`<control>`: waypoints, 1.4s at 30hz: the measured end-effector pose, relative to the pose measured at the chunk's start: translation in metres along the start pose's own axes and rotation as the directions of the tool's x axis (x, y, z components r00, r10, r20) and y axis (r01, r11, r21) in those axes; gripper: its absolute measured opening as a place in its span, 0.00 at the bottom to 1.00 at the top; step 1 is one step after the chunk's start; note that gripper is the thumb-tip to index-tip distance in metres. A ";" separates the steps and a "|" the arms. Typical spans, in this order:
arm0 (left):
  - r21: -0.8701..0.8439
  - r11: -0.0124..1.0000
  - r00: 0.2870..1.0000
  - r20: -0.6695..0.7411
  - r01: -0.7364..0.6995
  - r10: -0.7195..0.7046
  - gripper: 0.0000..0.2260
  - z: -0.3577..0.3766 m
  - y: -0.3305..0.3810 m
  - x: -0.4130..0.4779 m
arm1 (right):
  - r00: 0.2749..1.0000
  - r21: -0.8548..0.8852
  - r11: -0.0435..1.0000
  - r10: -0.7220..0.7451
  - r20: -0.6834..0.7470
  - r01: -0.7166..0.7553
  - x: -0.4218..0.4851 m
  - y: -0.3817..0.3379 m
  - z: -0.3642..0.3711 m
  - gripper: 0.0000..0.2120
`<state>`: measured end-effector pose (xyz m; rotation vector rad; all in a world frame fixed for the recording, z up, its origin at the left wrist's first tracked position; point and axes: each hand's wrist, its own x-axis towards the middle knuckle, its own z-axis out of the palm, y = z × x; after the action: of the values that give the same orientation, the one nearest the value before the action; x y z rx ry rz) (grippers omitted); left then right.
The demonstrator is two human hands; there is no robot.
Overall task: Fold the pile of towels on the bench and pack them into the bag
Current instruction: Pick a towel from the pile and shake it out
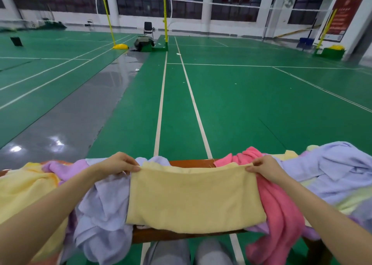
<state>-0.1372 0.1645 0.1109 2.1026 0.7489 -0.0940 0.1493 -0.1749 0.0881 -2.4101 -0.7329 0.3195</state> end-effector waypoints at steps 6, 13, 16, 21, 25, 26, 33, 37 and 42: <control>0.127 0.992 0.966 -0.260 0.014 0.019 0.06 0.007 -0.001 0.049 | 0.992 -0.088 0.995 0.045 -0.114 -0.055 0.035 -0.005 0.028 0.06; 0.268 0.956 0.918 -0.396 0.119 -0.003 0.06 0.026 -0.011 0.077 | 0.986 -0.320 0.935 0.127 -0.107 -0.155 0.048 -0.004 0.047 0.09; 0.364 0.919 0.927 -0.376 0.155 -0.007 0.06 0.037 -0.015 0.079 | 0.983 -0.407 0.896 0.151 -0.102 -0.180 0.046 0.000 0.055 0.10; 0.378 0.917 0.922 -0.386 0.130 0.029 0.10 0.041 -0.016 0.078 | 0.984 -0.439 0.884 0.105 -0.146 -0.159 0.039 -0.002 0.062 0.10; 0.436 0.893 0.904 -0.332 -0.108 0.271 0.11 0.061 0.016 0.075 | 0.991 -0.228 0.966 0.106 -0.078 -0.121 0.034 0.007 0.053 0.09; 0.402 0.892 0.903 -0.271 -0.208 0.332 0.09 0.074 0.030 0.071 | 0.995 -0.211 0.972 0.096 -0.023 -0.099 0.041 0.021 0.049 0.09; 0.176 0.831 0.849 0.087 -0.529 0.522 0.13 0.218 0.113 0.039 | 0.996 -0.058 0.997 0.045 0.077 -0.041 0.015 0.026 0.022 0.11; 0.152 0.833 0.847 0.114 -0.532 0.520 0.18 0.278 0.128 0.033 | 0.991 0.242 0.962 0.130 0.006 -0.128 -0.018 0.016 0.005 0.12; 0.198 0.863 0.884 0.055 -0.466 0.464 0.19 0.307 0.131 0.036 | 0.980 0.384 0.901 0.188 0.072 -0.201 -0.037 0.023 -0.009 0.11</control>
<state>0.0248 -0.1101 0.0055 2.4251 0.2124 0.0923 0.1326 -0.2163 0.0835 -2.0995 -0.3933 0.5350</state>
